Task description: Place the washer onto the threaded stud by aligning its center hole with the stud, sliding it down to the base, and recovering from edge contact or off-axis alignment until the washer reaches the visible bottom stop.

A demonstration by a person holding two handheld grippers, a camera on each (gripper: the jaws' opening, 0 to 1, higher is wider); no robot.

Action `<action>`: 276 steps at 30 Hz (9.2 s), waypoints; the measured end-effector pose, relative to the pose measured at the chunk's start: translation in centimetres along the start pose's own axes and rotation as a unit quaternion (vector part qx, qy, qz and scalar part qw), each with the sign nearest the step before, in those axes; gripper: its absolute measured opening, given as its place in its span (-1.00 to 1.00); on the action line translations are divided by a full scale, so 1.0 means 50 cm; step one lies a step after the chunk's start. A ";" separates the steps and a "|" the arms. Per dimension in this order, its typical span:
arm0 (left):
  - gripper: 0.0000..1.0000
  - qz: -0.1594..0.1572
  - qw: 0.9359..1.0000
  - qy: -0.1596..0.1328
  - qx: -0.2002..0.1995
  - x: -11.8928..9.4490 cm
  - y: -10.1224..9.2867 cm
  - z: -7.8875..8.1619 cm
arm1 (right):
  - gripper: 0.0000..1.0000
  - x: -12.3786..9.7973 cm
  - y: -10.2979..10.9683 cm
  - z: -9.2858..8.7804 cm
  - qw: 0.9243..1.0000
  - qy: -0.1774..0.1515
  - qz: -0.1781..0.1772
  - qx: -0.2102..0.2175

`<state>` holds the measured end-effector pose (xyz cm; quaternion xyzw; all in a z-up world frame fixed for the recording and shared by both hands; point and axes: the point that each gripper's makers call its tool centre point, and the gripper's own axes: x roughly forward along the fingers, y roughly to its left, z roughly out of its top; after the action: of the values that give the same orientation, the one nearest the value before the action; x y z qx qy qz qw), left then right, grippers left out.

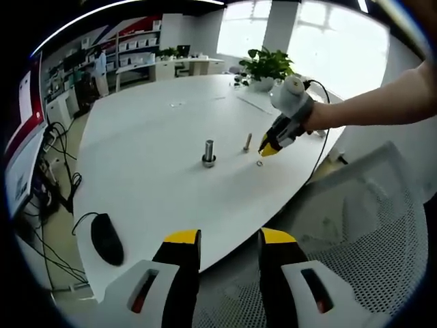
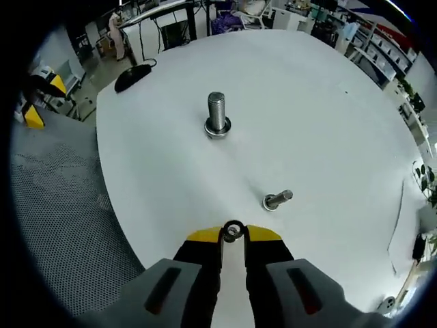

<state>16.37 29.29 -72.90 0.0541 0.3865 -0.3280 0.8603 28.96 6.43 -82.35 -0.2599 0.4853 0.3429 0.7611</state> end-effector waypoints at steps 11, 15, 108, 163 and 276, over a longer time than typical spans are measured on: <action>-0.37 0.000 1.000 0.000 0.001 0.000 0.001 -0.001 | -0.72 -0.016 -0.038 0.028 1.000 -0.008 -0.018 -0.011; -0.37 0.000 1.000 0.000 0.000 0.000 0.001 0.000 | -0.73 -0.021 -0.050 0.034 0.999 -0.010 -0.029 -0.019; -0.39 0.002 0.999 0.036 0.001 0.008 0.002 -0.026 | -0.62 0.063 -0.003 -0.045 0.999 0.014 0.023 0.034; -0.40 0.004 0.999 0.036 0.001 0.008 0.004 -0.026 | -0.68 0.077 0.023 -0.058 0.981 0.185 0.038 -0.051; -0.40 0.007 0.999 0.033 -0.003 0.007 0.008 -0.025 | -0.72 -0.005 -0.077 0.050 0.999 0.004 -0.025 -0.020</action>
<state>16.01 29.86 -74.07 0.0651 0.4154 -0.3187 0.8495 33.25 5.77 -80.88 -0.2887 0.4747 0.3325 0.7621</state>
